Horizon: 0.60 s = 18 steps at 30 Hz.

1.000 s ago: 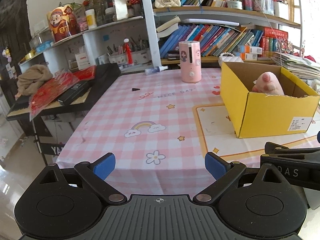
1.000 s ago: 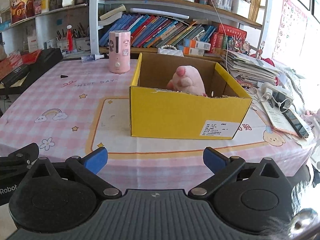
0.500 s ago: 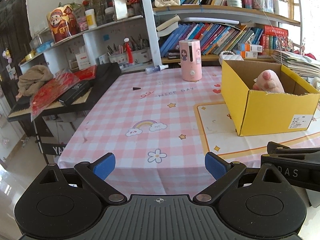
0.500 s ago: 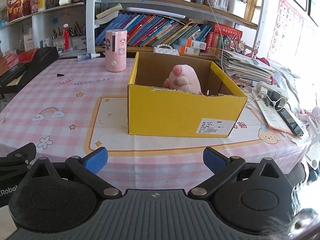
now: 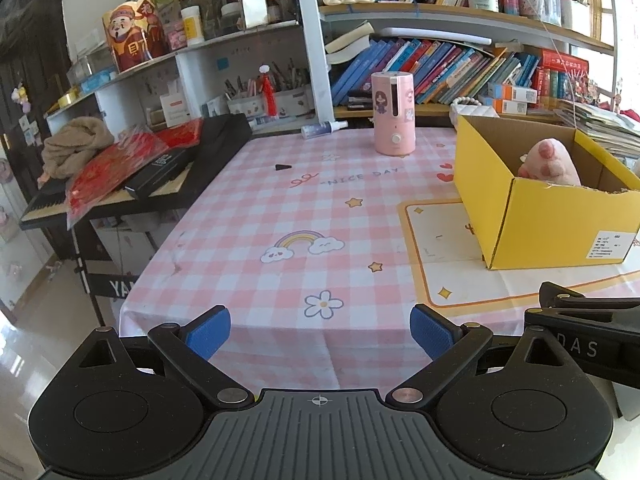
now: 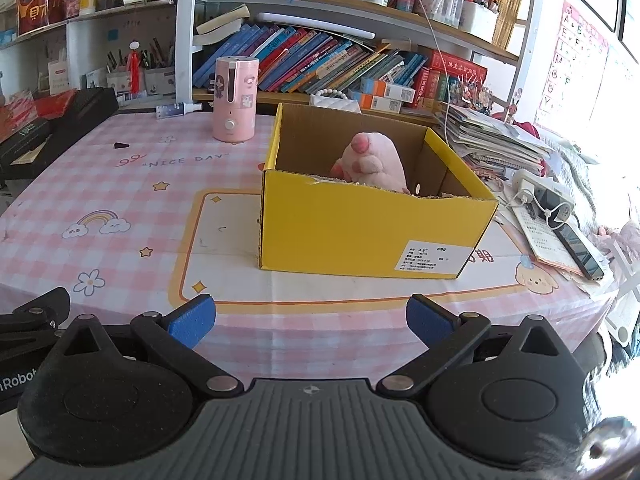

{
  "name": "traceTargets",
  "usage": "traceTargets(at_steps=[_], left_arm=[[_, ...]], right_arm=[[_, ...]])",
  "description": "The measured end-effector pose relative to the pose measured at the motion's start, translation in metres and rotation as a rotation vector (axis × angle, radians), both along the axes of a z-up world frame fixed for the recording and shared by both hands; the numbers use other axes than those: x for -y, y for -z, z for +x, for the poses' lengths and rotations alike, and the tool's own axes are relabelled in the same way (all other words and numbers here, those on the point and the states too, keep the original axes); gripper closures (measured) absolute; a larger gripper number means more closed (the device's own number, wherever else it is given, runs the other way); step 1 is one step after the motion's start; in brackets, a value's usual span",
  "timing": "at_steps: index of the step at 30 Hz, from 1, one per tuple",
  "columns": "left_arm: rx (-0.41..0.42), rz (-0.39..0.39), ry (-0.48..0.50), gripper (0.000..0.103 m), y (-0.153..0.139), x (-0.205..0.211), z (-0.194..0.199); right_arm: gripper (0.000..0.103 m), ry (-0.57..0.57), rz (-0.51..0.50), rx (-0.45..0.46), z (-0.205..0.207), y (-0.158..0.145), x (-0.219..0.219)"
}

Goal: Organize objects

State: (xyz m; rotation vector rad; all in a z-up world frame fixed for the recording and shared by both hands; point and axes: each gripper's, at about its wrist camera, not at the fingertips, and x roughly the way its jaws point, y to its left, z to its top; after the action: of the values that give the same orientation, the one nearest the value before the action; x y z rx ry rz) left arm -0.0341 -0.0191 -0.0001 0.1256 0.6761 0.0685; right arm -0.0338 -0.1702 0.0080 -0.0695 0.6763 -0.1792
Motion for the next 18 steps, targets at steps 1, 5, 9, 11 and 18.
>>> traceTargets(at_steps=[1,5,9,11,18], left_arm=[[-0.001,0.001,-0.003,0.005,0.0001,0.0,0.0002],[-0.008,-0.005,-0.013,0.005,0.0005,-0.0005,0.0007],[-0.018,-0.018,-0.02,0.005,0.0012,-0.0015,0.0014],[-0.021,-0.023,-0.022,0.005,0.0016,-0.0019,0.001],[-0.018,-0.021,-0.024,0.005,0.0022,-0.0011,-0.0001]], right_arm=[[0.0,0.0,0.0,0.0,0.0,0.0,0.0],[0.0,0.001,0.001,0.0,0.0,-0.0002,0.0002],[0.0,0.0,0.001,-0.001,0.0,0.0,0.0004],[0.0,0.001,0.001,-0.001,0.0003,-0.0004,-0.0001],[0.0,0.001,-0.001,-0.001,0.0007,-0.0004,0.0009]])
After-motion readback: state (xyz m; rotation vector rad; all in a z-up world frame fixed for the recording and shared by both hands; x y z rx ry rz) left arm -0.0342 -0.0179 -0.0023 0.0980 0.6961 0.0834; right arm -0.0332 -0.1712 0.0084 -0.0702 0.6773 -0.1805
